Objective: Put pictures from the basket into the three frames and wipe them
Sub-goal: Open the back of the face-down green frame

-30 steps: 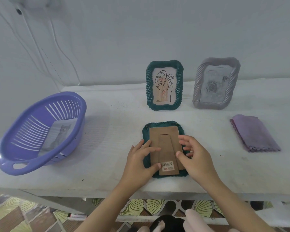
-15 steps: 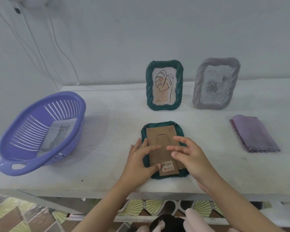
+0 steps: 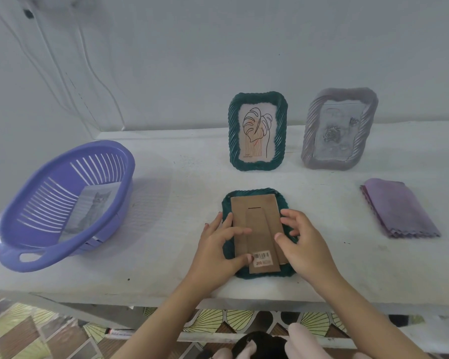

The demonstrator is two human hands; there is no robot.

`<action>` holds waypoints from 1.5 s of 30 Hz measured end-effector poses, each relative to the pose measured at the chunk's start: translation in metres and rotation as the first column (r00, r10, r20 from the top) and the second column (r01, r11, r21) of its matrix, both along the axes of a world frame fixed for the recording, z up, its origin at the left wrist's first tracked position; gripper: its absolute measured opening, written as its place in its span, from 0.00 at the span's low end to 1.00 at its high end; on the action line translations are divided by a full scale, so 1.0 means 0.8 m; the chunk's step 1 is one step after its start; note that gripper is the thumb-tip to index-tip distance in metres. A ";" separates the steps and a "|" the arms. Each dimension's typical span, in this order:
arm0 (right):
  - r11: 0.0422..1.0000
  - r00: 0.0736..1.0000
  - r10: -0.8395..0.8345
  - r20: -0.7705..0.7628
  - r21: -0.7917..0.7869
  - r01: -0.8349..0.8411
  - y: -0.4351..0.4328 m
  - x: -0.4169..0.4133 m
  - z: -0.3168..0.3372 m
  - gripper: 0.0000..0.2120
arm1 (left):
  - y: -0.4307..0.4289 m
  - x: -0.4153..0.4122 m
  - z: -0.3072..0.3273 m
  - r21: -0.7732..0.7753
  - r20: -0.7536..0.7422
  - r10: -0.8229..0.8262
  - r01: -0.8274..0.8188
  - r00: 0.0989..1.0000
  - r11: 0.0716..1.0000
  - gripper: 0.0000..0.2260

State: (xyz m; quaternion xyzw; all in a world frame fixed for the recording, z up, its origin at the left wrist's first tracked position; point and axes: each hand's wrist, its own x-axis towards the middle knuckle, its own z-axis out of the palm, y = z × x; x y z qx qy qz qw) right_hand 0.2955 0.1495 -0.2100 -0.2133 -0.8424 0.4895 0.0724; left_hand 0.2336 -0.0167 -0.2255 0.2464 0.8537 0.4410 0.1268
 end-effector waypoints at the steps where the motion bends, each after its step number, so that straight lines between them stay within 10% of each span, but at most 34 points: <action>1: 1.000 1.000 -0.009 -0.008 -0.022 0.008 0.001 -0.001 0.000 0.21 | 0.000 0.000 0.000 0.010 -0.002 0.000 0.000 1.000 1.000 0.20; 14: 0.998 0.981 -0.060 -0.186 -0.017 0.058 0.006 0.002 -0.006 0.18 | 0.001 0.004 -0.003 0.216 0.035 -0.036 0.027 0.999 0.976 0.20; 45: 0.992 0.980 0.021 -0.196 0.128 0.005 0.009 -0.006 -0.017 0.23 | -0.003 0.007 -0.005 0.149 -0.047 -0.026 0.032 0.999 0.988 0.19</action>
